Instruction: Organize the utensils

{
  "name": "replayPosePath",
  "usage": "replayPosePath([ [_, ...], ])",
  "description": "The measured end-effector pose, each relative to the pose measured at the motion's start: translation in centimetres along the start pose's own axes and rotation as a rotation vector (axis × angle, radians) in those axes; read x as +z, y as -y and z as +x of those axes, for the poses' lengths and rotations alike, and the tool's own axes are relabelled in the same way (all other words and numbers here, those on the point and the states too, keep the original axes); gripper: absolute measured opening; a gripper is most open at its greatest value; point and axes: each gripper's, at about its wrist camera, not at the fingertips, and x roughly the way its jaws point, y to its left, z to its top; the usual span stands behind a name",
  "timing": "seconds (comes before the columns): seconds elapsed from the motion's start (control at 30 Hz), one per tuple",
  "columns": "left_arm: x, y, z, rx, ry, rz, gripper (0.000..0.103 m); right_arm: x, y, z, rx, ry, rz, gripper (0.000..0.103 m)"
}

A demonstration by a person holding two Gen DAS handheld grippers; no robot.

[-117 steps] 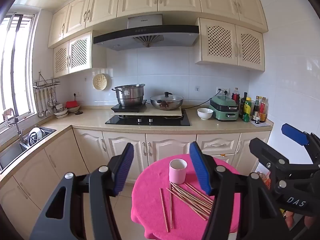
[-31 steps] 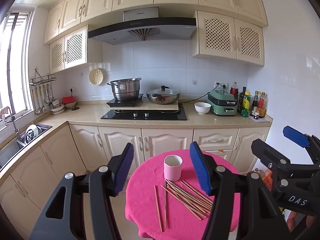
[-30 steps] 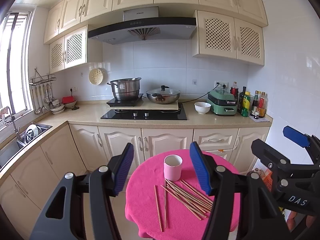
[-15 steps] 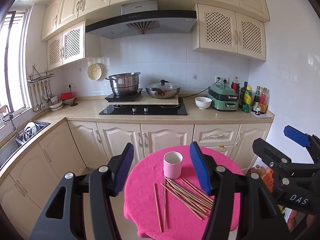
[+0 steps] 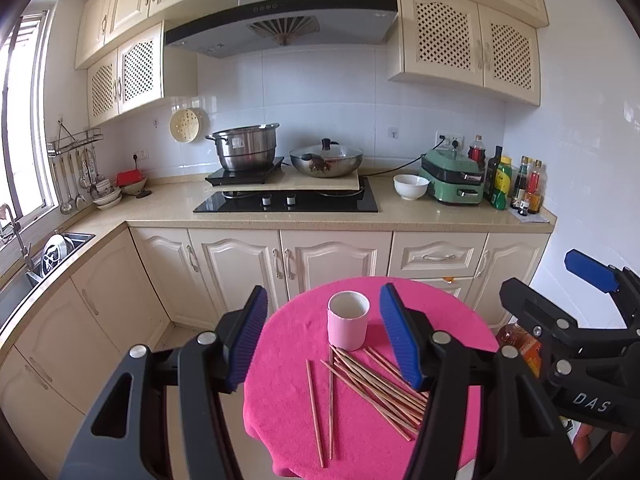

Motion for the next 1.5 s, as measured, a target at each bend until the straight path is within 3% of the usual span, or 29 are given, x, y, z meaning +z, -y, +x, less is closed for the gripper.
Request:
replayPosePath([
  [0.5,-2.2,-0.3,9.5,0.002,-0.177,-0.035,0.058,-2.0,2.0,8.8,0.012,-0.165,-0.017,0.097],
  [0.7,-6.1,-2.2,16.7,-0.031,-0.396,-0.123,0.058,-4.6,3.5,14.5,0.029,-0.317,-0.042,0.097],
  [1.03,-15.2,-4.1,27.9,-0.005,-0.739,-0.138,0.058,-11.2,4.6,24.2,0.094,-0.602,-0.126,0.097],
  [1.17,-17.5,-4.0,30.6,0.027,-0.832,-0.117,0.058,-13.3,5.1,27.8,0.132,-0.707,-0.145,0.081],
  [1.3,-18.7,-4.0,32.8,0.049,-0.887,-0.104,0.057,-15.1,5.3,30.5,0.18,-0.803,-0.15,0.056],
  [1.4,-18.7,-4.3,33.5,0.047,-0.907,-0.114,0.042,-15.9,5.3,31.9,0.198,-0.849,-0.162,0.037],
  [1.5,-19.2,-3.9,34.3,0.042,-0.923,-0.096,0.036,-16.7,5.0,33.2,0.217,-0.888,-0.195,0.034],
])
